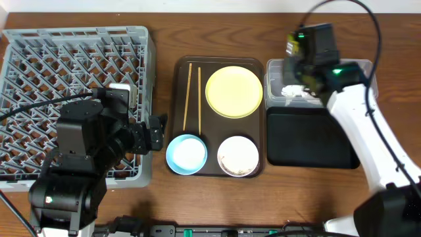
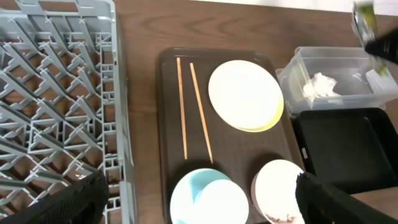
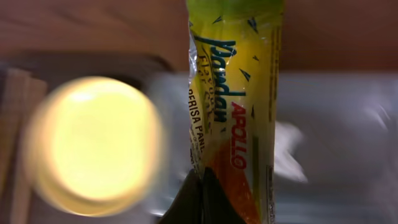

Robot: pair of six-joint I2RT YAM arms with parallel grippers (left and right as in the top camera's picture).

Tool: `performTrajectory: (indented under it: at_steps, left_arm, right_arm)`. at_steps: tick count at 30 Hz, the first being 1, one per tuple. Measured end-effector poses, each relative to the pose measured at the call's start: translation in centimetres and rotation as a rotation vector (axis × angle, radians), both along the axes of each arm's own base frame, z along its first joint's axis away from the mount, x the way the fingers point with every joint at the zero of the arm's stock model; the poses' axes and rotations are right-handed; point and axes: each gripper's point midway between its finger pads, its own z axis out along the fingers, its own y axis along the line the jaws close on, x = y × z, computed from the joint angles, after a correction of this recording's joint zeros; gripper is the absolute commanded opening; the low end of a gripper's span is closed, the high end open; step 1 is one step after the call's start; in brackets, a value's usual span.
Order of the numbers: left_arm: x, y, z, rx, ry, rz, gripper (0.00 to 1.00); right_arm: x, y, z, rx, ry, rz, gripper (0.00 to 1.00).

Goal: Sort waste into correct bins and load items into the dishwasher
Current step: 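Carry the yellow-green wrapper into the clear plastic bin and release, then grasp the rim of the pink bowl with the right gripper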

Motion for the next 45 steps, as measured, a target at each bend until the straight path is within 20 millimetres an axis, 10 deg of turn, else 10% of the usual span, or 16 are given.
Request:
performTrajectory:
  at_steps: [3, 6, 9, 18, 24, 34, 45]
  left_arm:
    - [0.0, 0.0, 0.0, 0.0, -0.001, 0.0, 0.96]
    - [0.0, 0.0, 0.0, 0.0, 0.0, 0.0, 0.96]
    - [0.0, 0.0, 0.0, 0.0, 0.0, 0.0, 0.96]
    - [0.0, 0.0, 0.0, 0.0, 0.0, 0.0, 0.96]
    - [0.0, 0.0, 0.0, 0.0, 0.001, 0.0, 0.96]
    - [0.0, 0.0, 0.0, -0.001, 0.0, 0.0, 0.96]
    - [0.0, 0.0, 0.0, 0.0, 0.0, 0.0, 0.96]
  right_arm:
    - [-0.5, -3.0, -3.6, -0.019, 0.107, -0.064, 0.03]
    - [-0.5, -4.6, -6.4, -0.003, 0.184, -0.098, 0.53]
    - [-1.1, -4.6, -7.6, 0.04, 0.233, -0.091, 0.62]
    - [-2.9, 0.7, -4.8, 0.165, 0.221, 0.089, 0.55]
    - [-8.8, 8.4, -1.1, 0.218, 0.249, 0.358, 0.38]
    - [-18.2, 16.1, -6.5, 0.106, 0.52, 0.576, 0.37]
    - [-19.4, 19.6, -12.0, 0.011, 0.546, 0.487, 0.36]
